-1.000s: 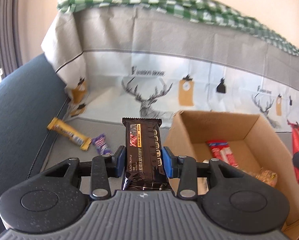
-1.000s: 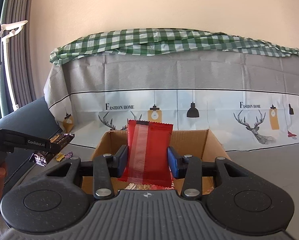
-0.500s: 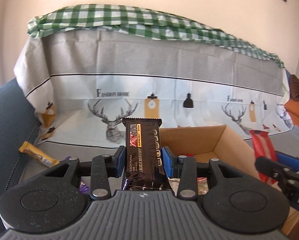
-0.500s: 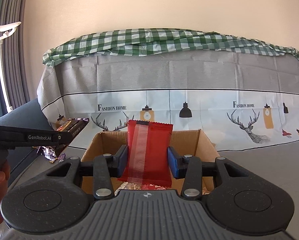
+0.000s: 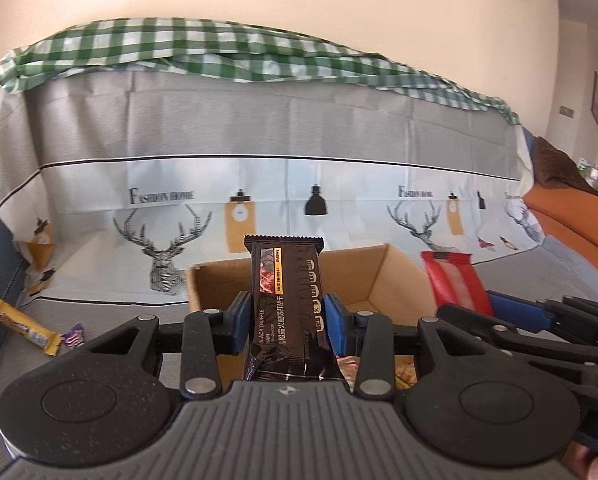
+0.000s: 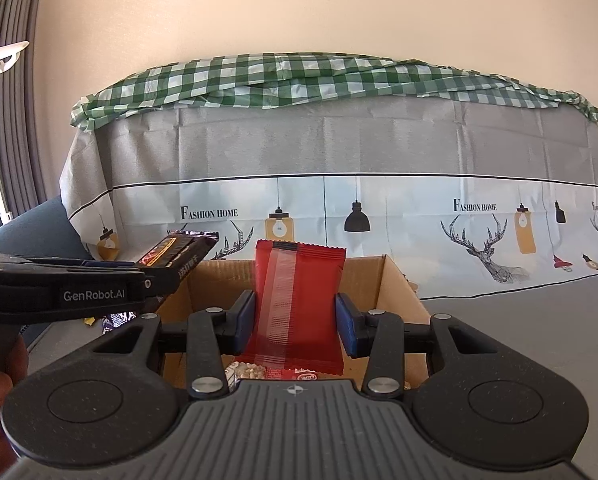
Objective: Organize snacks
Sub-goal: 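Lift the red wafer pack with the right tool while the left tool carries the chocolate bar toward the box, then lower both held snacks into the box and open both tools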
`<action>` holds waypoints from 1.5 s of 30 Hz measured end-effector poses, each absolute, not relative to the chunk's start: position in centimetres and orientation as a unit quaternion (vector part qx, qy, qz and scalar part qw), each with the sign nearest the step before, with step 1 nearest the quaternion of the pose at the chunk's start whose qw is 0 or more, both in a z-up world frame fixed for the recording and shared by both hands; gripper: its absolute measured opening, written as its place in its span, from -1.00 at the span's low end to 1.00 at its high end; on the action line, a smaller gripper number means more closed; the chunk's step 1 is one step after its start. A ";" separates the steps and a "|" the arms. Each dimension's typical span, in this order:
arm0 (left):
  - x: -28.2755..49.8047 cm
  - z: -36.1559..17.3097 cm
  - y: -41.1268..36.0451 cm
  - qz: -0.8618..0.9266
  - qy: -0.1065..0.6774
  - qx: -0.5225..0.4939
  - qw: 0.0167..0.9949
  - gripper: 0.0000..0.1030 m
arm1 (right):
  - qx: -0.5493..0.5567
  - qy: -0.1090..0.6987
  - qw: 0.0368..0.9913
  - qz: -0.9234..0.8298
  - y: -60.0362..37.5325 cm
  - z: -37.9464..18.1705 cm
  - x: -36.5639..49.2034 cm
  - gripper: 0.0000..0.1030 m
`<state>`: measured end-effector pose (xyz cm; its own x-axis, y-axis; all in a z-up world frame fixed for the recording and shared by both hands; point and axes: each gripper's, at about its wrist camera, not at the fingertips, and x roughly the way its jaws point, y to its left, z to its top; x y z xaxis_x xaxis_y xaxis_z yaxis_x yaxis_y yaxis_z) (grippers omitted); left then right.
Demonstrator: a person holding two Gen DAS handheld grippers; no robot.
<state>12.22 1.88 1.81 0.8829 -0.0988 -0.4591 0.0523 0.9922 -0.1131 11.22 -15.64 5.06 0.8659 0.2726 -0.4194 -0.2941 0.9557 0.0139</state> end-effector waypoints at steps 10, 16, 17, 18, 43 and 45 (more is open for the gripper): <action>12.2 1.6 1.0 -0.060 0.239 -0.047 0.968 -0.17 | -0.024 0.216 0.966 0.142 -15.8 5.0 11.4 -0.14; 12.2 1.7 1.0 -0.063 0.239 -0.047 0.968 -0.16 | -0.025 0.216 0.966 0.140 -15.6 5.0 11.3 -0.14; 12.2 1.7 0.9 -0.064 0.238 -0.048 0.968 -0.16 | -0.025 0.216 0.966 0.139 -15.6 5.1 11.3 -0.14; 12.2 1.7 1.0 -0.064 0.238 -0.048 0.968 -0.16 | -0.025 0.216 0.966 0.138 -15.7 5.1 11.3 -0.14; 12.4 1.5 1.5 -0.073 0.240 -0.070 0.966 0.14 | -0.021 0.234 0.967 0.094 -16.1 4.4 11.9 0.44; 12.3 1.7 1.8 -0.069 0.234 -0.072 0.967 0.19 | -0.011 0.235 0.968 0.089 -16.6 4.3 12.0 0.52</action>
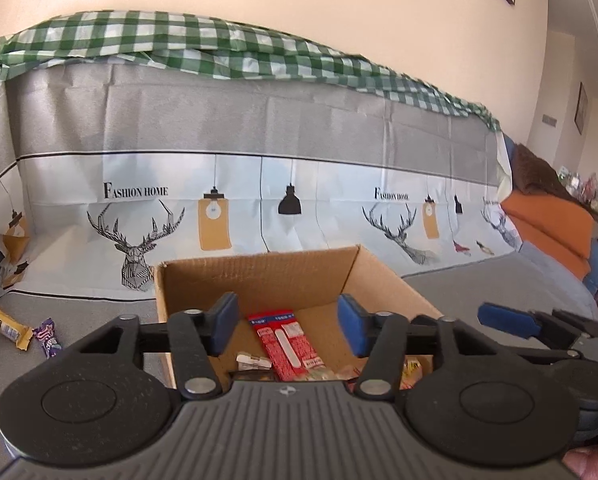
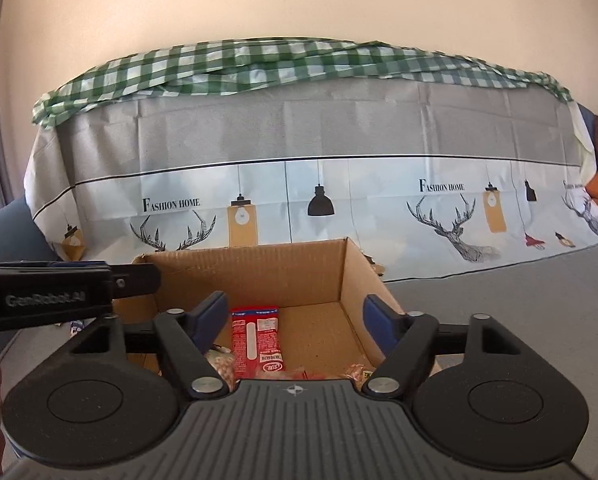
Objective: Organize snacks
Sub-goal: 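Lower both held snacks into the box and open both tools, then move both tools back to the remaining snacks on the sofa seat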
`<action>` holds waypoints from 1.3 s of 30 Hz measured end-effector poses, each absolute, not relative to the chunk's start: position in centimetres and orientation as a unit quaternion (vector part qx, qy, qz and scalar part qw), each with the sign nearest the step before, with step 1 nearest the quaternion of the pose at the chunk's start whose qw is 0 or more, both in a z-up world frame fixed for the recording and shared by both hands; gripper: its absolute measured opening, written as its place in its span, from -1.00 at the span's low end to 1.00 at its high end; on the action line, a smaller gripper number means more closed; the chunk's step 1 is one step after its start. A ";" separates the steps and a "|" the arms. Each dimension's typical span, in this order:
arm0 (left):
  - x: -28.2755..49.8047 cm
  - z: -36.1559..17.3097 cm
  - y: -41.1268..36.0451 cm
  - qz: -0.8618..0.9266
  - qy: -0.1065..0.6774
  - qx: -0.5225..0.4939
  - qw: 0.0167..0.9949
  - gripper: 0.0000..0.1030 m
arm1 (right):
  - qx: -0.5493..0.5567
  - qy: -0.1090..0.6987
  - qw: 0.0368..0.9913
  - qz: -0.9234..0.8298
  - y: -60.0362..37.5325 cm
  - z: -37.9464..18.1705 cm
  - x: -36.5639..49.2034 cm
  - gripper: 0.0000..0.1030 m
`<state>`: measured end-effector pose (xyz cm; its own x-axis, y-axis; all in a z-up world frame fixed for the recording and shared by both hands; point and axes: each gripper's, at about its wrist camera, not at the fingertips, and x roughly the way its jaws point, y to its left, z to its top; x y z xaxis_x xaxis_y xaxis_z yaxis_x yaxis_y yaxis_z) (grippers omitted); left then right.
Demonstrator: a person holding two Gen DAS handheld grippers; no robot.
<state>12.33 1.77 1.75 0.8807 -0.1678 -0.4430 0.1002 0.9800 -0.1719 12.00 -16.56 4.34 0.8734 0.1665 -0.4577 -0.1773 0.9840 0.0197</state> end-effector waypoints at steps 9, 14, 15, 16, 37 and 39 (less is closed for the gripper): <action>11.7 2.1 3.4 -0.028 0.210 -0.060 0.975 0.19 | -0.023 0.228 0.969 0.090 -14.9 4.2 11.7 0.62; 11.4 2.1 5.8 -0.004 0.207 -0.064 0.976 0.19 | -0.020 0.217 0.971 0.098 -13.1 4.4 11.4 0.61; 11.3 2.1 6.4 0.000 0.208 -0.064 0.976 0.19 | -0.018 0.213 0.972 0.099 -12.7 4.4 11.3 0.59; 11.3 2.1 7.0 0.005 0.211 -0.064 0.975 0.18 | -0.013 0.205 0.974 0.099 -12.4 4.6 11.1 0.59; 11.3 -5.7 27.5 0.226 0.359 -0.317 0.848 -0.48 | 0.027 0.171 0.952 0.252 0.3 3.6 7.3 -0.35; 11.0 -6.3 28.6 0.233 0.364 -0.346 0.833 -0.48 | 0.026 0.187 0.947 0.259 1.8 2.7 7.7 -0.35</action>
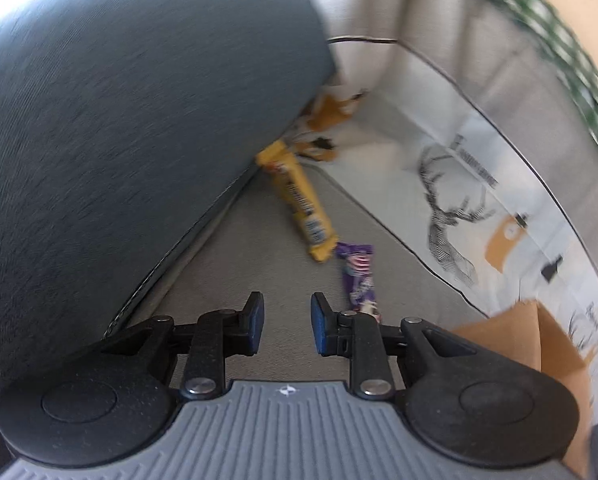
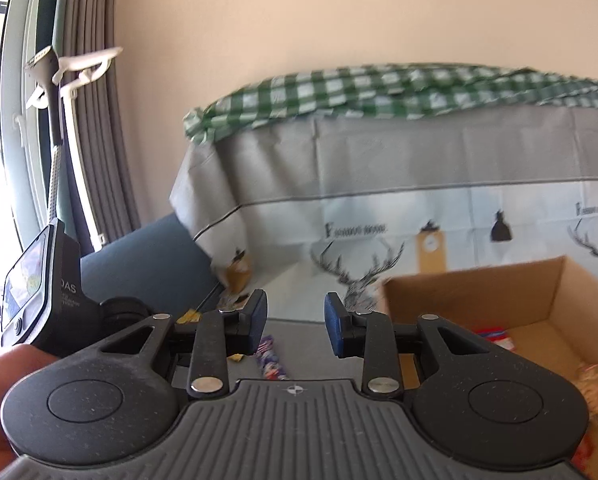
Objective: Organize snacks
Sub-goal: 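Move both tools back to the remaining snacks on the sofa seat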
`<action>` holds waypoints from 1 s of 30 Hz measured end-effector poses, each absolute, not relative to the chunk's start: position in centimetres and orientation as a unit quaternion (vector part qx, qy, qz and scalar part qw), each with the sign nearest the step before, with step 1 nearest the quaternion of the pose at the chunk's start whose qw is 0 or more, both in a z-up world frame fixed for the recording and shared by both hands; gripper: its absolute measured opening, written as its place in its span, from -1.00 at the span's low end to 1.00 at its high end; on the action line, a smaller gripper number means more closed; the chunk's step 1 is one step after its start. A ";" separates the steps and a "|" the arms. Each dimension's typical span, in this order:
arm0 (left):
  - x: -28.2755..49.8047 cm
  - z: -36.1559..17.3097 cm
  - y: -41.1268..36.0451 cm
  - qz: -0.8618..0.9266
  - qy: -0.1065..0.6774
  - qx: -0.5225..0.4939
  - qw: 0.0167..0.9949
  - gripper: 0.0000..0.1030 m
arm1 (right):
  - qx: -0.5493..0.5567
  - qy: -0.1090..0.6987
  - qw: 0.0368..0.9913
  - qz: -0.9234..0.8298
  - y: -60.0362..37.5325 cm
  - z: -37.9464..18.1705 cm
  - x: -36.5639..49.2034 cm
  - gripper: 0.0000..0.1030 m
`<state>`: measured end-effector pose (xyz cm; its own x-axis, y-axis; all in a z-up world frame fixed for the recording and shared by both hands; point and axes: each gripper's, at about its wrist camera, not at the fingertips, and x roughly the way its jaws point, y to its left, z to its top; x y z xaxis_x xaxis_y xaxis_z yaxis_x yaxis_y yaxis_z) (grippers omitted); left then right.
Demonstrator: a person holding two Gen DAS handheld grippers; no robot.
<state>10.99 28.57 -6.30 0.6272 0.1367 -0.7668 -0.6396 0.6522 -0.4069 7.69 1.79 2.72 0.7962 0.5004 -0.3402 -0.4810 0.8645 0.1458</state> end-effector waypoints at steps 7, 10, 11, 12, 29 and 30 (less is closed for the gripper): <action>10.7 -6.4 29.6 0.240 0.360 -0.349 0.831 -0.48 | 0.032 0.274 0.928 0.251 6.5 -1.4 11.7 -0.34; 10.9 -6.6 29.9 0.240 0.351 -0.356 0.832 -0.47 | 0.045 0.302 0.925 0.228 7.7 -3.1 13.7 -0.34; 11.0 -6.5 30.0 0.239 0.348 -0.357 0.833 -0.46 | 0.046 0.309 0.923 0.223 8.1 -3.6 14.3 -0.33; 11.3 -6.5 30.0 0.239 0.344 -0.356 0.835 -0.46 | 0.046 0.315 0.923 0.216 8.4 -4.1 15.0 -0.31; 18.4 -8.2 31.1 0.211 0.345 -0.293 0.867 -0.05 | -0.003 0.397 0.889 0.226 13.6 -9.9 20.3 0.10; 18.9 -8.4 31.1 0.211 0.349 -0.286 0.867 -0.02 | -0.008 0.402 0.887 0.227 13.8 -10.2 20.4 0.04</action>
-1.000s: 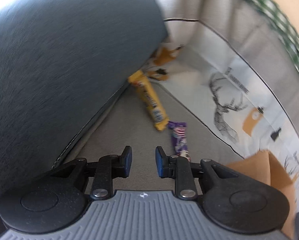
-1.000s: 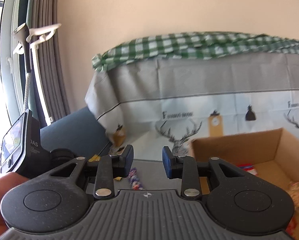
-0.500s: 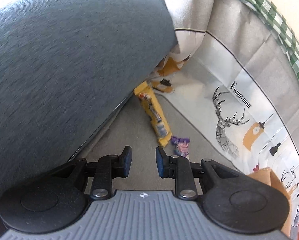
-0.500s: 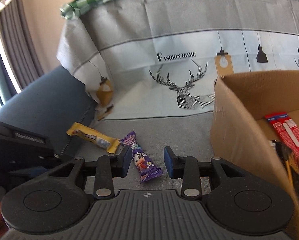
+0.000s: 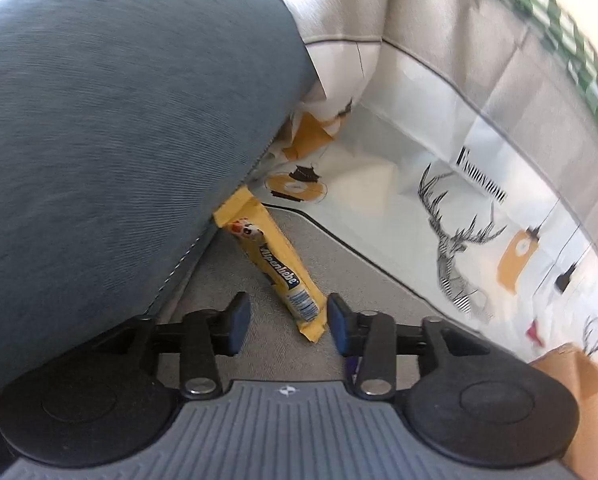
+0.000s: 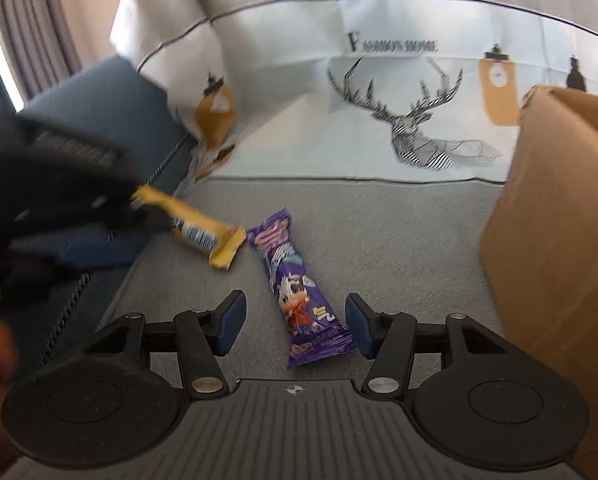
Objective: Organize snacks
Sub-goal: 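Grasp the purple cow-print pack with the right tool while the left tool grasps the yellow Alpenliebe stick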
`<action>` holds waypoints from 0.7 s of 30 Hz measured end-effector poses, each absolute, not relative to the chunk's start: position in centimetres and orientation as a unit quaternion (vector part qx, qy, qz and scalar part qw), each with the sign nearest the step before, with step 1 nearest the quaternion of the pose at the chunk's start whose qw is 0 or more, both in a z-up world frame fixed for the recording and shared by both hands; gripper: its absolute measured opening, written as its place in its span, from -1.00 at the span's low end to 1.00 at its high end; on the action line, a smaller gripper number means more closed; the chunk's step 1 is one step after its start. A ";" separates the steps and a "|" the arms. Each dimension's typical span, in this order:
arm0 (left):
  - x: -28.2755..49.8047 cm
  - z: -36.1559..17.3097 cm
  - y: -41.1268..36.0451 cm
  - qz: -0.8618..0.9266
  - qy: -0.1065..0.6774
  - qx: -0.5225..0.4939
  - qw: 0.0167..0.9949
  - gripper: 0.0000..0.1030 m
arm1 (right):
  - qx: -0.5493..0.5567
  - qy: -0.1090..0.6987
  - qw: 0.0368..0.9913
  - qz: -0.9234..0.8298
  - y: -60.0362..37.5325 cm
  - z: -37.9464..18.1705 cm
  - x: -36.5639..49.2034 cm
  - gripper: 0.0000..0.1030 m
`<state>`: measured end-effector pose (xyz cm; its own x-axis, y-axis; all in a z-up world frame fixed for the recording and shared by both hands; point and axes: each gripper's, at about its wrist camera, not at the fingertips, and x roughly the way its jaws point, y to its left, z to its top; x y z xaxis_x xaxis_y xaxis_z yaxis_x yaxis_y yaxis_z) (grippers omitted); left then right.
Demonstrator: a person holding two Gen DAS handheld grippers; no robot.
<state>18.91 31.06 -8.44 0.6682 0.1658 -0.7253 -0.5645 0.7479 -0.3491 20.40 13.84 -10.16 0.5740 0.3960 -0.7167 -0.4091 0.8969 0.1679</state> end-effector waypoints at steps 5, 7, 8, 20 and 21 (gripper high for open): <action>20.8 -9.9 31.6 0.210 0.356 -0.290 0.863 0.20 | -0.010 0.414 0.884 0.219 13.7 -10.7 20.6 -0.47; 21.4 -10.5 32.0 0.213 0.357 -0.299 0.859 0.20 | -0.003 0.407 0.888 0.214 13.4 -10.4 20.4 -0.52; 21.7 -10.8 32.2 0.216 0.357 -0.301 0.858 0.20 | -0.003 0.402 0.892 0.208 13.2 -10.2 20.3 -0.56; 23.0 -11.2 32.5 0.245 0.362 -0.293 0.851 -0.66 | 0.004 0.384 0.904 0.189 11.5 -9.2 19.4 -0.68; 22.8 -11.0 32.4 0.245 0.361 -0.292 0.851 -0.67 | 0.002 0.382 0.904 0.191 11.5 -9.1 19.2 -0.69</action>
<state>22.78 32.42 -10.98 0.6189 0.2059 -0.7580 -0.6277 0.7097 -0.3198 19.20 11.51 -9.10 0.6354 0.3477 -0.6894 -0.3446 0.9267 0.1498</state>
